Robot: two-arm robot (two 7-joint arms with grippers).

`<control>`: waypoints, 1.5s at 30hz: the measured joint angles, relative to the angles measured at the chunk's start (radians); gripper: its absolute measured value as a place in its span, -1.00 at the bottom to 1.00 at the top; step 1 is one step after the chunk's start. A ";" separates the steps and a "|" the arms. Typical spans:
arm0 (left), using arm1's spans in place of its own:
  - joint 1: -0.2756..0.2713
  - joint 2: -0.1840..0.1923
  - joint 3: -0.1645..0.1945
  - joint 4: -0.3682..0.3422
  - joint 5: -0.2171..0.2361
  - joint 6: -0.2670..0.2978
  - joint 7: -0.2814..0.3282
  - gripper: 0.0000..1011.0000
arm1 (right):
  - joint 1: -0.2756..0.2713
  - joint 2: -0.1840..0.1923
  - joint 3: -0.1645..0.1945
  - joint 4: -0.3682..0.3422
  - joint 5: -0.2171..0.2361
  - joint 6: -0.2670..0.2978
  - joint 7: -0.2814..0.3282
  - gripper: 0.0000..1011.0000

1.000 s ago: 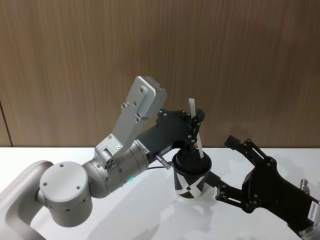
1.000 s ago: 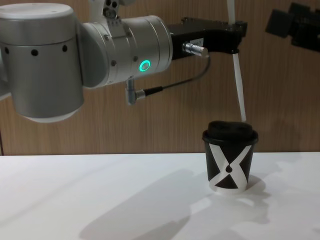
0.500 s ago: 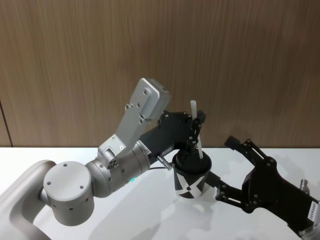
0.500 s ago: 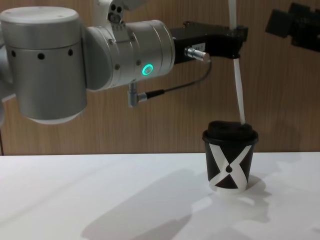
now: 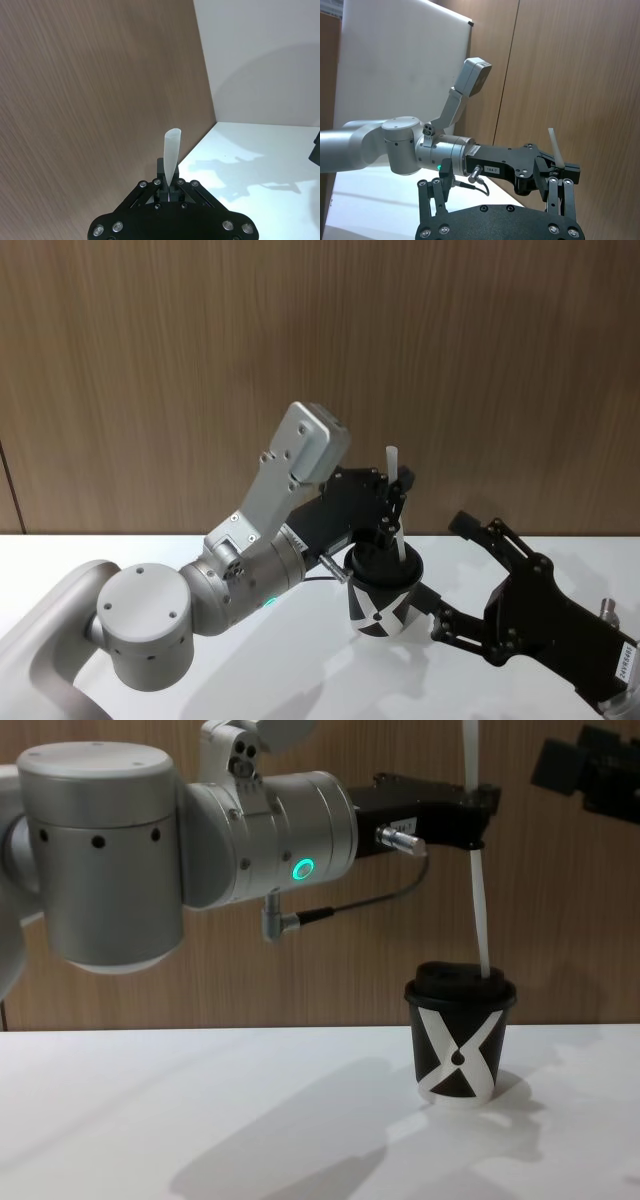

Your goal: Pick up the straw with one hand, pass it to the other hand, and insert it into the cup.

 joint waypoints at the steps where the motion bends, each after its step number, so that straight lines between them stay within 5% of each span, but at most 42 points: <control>1: 0.000 -0.001 0.000 0.001 0.001 0.000 0.000 -0.99 | 0.000 0.000 0.000 0.000 0.000 0.000 0.000 0.98; 45: -0.034 -0.066 -0.022 0.114 0.006 0.054 -0.046 -0.98 | 0.000 0.000 0.000 0.000 0.000 0.000 0.000 0.98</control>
